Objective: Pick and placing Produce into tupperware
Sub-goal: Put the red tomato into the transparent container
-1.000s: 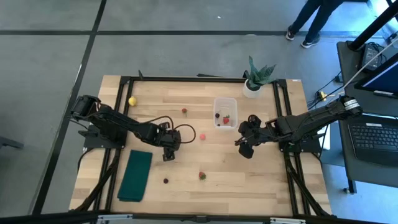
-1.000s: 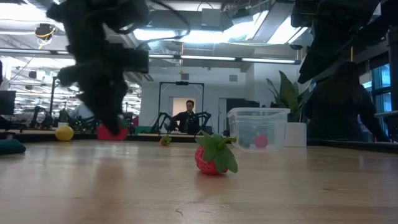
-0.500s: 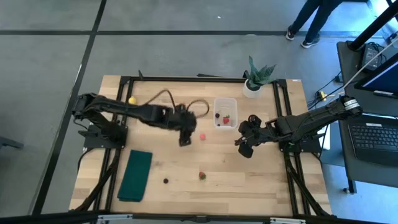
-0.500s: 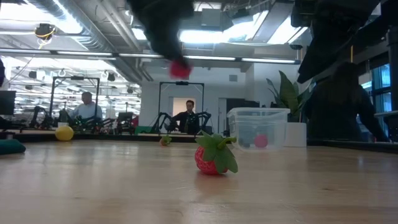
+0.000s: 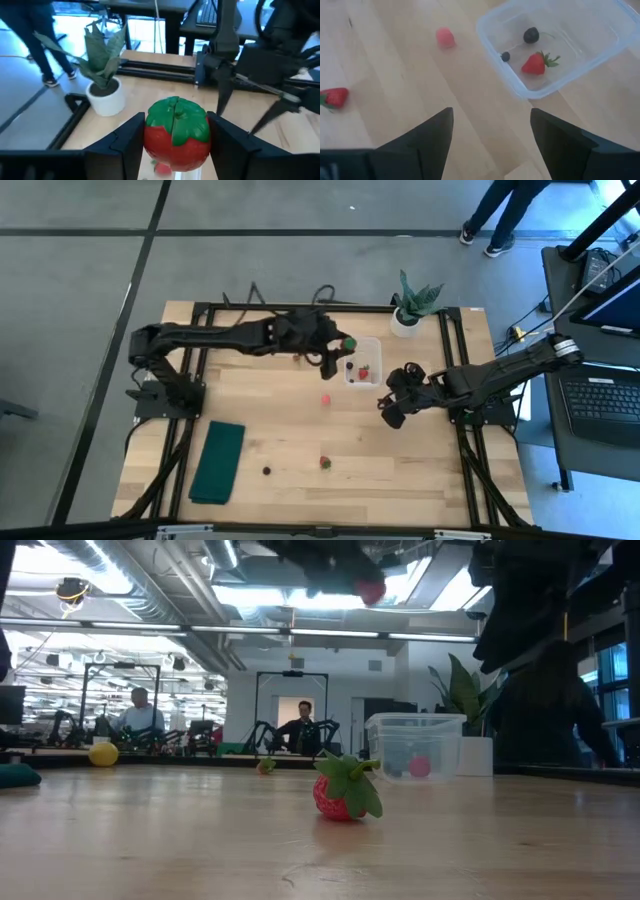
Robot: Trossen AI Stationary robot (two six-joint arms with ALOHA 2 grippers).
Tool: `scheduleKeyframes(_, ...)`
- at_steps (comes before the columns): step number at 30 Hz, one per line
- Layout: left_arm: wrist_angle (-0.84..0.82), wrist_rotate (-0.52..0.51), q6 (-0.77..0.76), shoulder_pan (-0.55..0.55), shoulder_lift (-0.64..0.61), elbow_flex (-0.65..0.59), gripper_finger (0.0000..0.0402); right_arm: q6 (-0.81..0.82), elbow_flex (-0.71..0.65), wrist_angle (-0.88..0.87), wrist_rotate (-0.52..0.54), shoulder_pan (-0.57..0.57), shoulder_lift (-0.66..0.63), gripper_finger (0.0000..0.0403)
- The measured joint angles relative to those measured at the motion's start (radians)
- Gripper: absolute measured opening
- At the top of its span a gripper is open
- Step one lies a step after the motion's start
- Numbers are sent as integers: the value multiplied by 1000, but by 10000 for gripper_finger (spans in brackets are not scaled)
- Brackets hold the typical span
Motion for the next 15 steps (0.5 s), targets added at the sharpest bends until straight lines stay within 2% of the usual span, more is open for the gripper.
scheduleKeyframes(5, 30, 65, -5, 8, 138, -2, 180, 1, 0, -13, 1, 12, -56, 267)
scheduleKeyframes(10, 162, 146, -52, 8, 268, -2, 183, 2, 0, -6, 3, 12, -109, 267)
scheduleKeyframes(15, 203, 151, -82, 17, 351, -3, 182, 2, 0, -5, 3, 12, -134, 267)
